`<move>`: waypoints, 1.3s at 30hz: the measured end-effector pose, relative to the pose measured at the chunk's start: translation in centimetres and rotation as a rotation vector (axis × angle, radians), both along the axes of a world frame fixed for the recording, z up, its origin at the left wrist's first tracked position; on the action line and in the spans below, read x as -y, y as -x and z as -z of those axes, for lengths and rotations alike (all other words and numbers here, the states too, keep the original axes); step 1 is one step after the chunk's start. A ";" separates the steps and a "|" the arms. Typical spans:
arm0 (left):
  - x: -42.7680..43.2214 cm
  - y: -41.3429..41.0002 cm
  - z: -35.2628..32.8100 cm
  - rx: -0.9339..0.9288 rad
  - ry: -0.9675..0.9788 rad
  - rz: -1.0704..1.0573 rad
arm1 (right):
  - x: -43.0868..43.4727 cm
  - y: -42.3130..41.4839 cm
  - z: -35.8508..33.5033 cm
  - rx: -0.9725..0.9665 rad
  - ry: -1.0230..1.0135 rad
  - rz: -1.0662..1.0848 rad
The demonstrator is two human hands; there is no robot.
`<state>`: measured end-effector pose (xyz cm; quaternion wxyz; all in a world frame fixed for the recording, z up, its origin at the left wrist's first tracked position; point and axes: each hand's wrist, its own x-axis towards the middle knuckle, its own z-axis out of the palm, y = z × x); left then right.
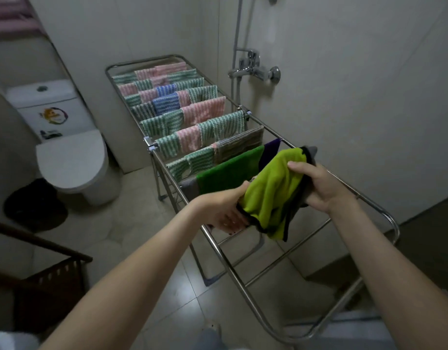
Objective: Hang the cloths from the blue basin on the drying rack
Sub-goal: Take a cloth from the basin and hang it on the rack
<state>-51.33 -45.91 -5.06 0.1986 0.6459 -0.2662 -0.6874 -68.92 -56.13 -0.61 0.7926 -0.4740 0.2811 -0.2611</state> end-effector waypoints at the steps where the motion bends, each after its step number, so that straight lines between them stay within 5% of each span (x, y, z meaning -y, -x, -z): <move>1: 0.0 -0.1 0.8 -0.075 -0.009 -0.005 | 0.0 -0.2 0.2 0.002 -0.006 0.004; 7: 0.4 -0.6 1.8 -0.414 0.234 -0.391 | 0.5 -0.2 1.9 -0.071 0.013 0.113; 10: 0.5 -1.9 1.6 -0.525 0.317 -0.368 | 1.0 0.8 2.1 -0.095 0.054 0.194; 21: 0.5 -0.8 0.1 -0.662 0.398 -0.155 | 3.7 3.9 1.6 -0.104 0.151 0.380; 34: 0.1 2.6 -1.3 -0.616 0.564 -0.261 | 8.2 5.7 -1.0 -0.378 0.452 0.483; 39: 1.9 3.6 -3.3 -0.608 0.638 -0.248 | 8.9 6.1 -4.2 -0.239 0.491 0.572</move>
